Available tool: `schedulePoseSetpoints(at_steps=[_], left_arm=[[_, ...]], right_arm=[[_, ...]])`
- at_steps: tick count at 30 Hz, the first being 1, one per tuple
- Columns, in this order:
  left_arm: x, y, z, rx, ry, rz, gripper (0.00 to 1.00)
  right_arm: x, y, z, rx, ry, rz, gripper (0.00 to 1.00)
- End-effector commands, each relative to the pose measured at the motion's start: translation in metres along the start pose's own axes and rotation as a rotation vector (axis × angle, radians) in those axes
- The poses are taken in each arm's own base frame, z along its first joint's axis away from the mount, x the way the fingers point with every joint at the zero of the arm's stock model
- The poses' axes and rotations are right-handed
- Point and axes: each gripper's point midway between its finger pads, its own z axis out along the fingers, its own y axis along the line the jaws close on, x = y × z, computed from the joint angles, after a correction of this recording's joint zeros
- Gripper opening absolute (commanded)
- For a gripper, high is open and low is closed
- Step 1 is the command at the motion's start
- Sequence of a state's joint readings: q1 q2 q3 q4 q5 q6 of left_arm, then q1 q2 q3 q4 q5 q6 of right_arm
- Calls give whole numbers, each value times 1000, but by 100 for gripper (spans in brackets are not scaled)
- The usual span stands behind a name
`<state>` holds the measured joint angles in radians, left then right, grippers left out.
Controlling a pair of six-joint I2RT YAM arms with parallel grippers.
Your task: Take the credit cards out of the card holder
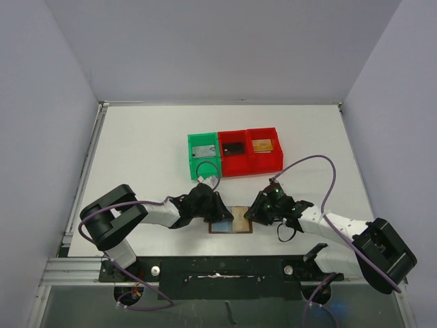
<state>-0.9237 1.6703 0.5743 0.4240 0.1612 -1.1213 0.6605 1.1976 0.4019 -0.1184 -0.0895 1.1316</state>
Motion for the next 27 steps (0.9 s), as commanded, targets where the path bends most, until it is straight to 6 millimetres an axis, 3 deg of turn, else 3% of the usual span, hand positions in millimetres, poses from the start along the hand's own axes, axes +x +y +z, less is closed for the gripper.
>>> schedulePoseSetpoints(at_steps=[1, 6, 13, 23, 27], left_arm=[[-3, -15, -7, 54, -21, 15, 0], [-5, -16, -9, 48, -30, 22, 0], [-8, -18, -12, 35, -39, 39, 0], [-8, -16, -14, 27, -41, 39, 0], [-6, -14, -13, 19, -35, 27, 11]], right_arm=[[-12, 8, -10, -9, -42, -30, 27], [-15, 20, -17, -56, -51, -48, 28], [-13, 36, -13, -133, -27, -79, 21], [2, 5, 4, -14, 37, -38, 17], [3, 4, 4, -10, 38, -31, 17]])
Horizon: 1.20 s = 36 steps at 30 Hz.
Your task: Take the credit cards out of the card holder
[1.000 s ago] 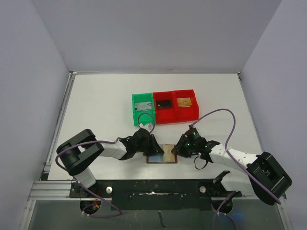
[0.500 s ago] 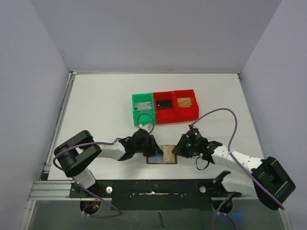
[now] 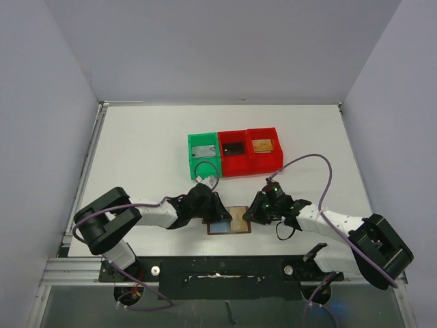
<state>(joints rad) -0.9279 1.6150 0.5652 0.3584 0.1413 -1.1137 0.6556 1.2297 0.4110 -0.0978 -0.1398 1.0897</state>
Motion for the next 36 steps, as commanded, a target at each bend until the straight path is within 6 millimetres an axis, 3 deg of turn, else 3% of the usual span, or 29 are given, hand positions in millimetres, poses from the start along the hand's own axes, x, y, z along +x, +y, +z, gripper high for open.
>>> schedulePoseSetpoints(at_steps=[1, 7, 22, 28, 36], left_arm=[[-7, -14, -3, 39, -29, 14, 14], [-6, -11, -4, 36, -37, -1, 23], [-3, -16, -2, 74, -24, -22, 23], [-6, -2, -5, -10, -42, -20, 29], [-9, 0, -16, -73, -36, 34, 38]], right_arm=[[-2, 0, 2, 14, -3, 8, 17], [1, 1, 3, -6, 9, 11, 16], [11, 17, 5, -106, 61, -26, 10], [13, 7, 6, -52, 59, -11, 10], [14, 0, 8, -12, 67, -2, 10]])
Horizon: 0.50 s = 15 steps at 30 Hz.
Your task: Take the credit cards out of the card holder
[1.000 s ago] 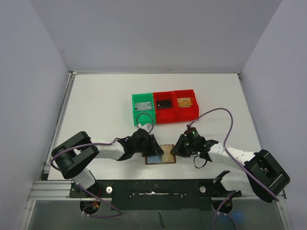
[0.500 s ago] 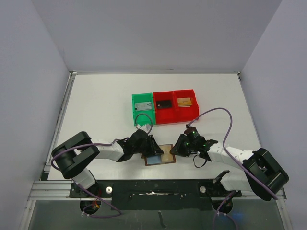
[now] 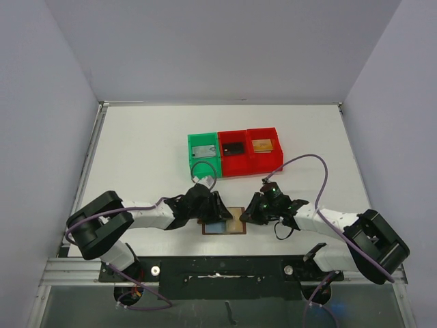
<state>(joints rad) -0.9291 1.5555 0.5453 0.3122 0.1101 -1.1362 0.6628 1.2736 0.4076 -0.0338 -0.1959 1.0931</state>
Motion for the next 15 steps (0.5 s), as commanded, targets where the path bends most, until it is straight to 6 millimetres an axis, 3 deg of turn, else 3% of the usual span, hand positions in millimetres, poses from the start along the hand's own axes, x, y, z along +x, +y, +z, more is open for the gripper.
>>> schedulePoseSetpoints(at_steps=[1, 7, 15], left_arm=[[-7, -2, -7, -62, -12, 61, 38], [-5, 3, -12, -86, 0, 72, 41], [12, 13, 5, -30, 36, 7, 38]], right_arm=[[7, -9, 3, 35, 25, 6, 10], [7, -7, 3, 30, 27, 4, 10], [15, -3, 7, -5, 67, 0, 11]])
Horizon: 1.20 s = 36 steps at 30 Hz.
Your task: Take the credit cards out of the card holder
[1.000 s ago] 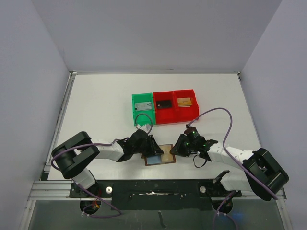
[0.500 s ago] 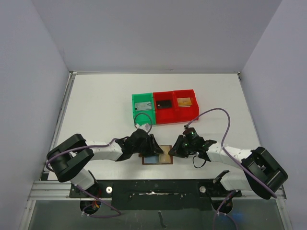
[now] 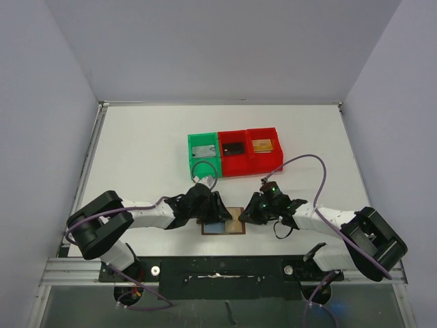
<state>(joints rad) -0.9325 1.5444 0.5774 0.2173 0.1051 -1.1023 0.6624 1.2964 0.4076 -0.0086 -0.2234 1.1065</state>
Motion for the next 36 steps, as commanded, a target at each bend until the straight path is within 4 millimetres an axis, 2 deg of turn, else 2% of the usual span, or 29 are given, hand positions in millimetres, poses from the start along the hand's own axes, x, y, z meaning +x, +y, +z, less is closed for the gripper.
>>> schedulePoseSetpoints(at_steps=[1, 4, 9, 18, 23, 36], left_arm=[[12, 8, 9, 34, 17, -30, 38], [17, 12, 10, 61, 19, -64, 38], [17, 19, 6, 55, 0, -82, 31], [6, 7, 1, 67, -38, -66, 0], [2, 7, -2, 47, -49, -62, 0], [-1, 27, -23, -23, -89, -59, 0]], right_arm=[[14, -6, 5, 7, 57, -16, 11], [21, -9, 9, 20, 83, -23, 11], [25, -12, 13, 39, 90, -24, 11], [24, -13, 12, 50, 82, -25, 11], [21, -19, 9, 73, 60, -14, 13], [16, -24, 7, 91, 40, -6, 14]])
